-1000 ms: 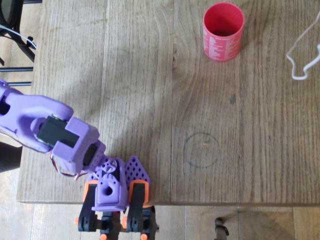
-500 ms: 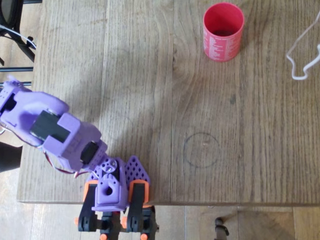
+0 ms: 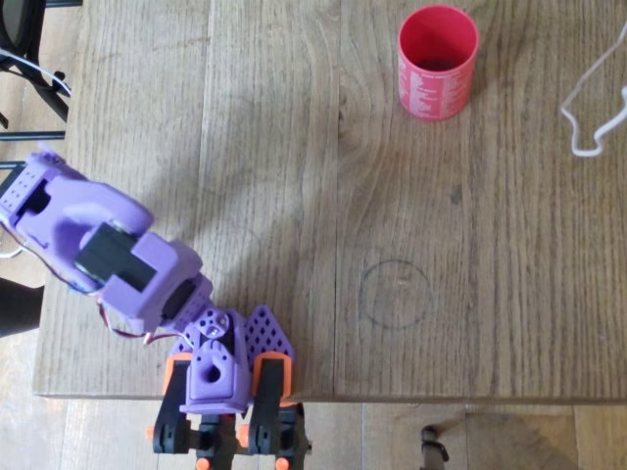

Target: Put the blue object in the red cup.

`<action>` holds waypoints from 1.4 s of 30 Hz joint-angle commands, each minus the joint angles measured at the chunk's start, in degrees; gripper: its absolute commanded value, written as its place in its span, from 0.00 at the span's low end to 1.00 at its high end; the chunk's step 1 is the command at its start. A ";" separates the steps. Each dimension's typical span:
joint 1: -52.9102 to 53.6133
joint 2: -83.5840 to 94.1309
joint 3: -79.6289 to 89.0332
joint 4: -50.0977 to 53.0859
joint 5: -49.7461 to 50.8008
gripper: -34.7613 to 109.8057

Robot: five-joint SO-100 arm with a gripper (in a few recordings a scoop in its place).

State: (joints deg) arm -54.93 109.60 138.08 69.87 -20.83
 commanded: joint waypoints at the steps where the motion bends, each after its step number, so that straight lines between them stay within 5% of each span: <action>1: -2.11 6.86 -0.09 -0.44 1.49 0.46; 12: -17.05 -0.62 -1.14 -8.26 9.84 0.44; 17: -17.67 -1.32 -1.32 -8.61 10.63 0.41; 21: -17.84 -1.49 -1.58 -8.26 10.81 0.25; 31: -16.61 -0.53 -0.53 -9.05 9.05 0.25; 42: 5.01 15.29 -5.54 -0.70 5.89 0.25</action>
State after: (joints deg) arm -63.98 112.06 138.34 63.90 -13.36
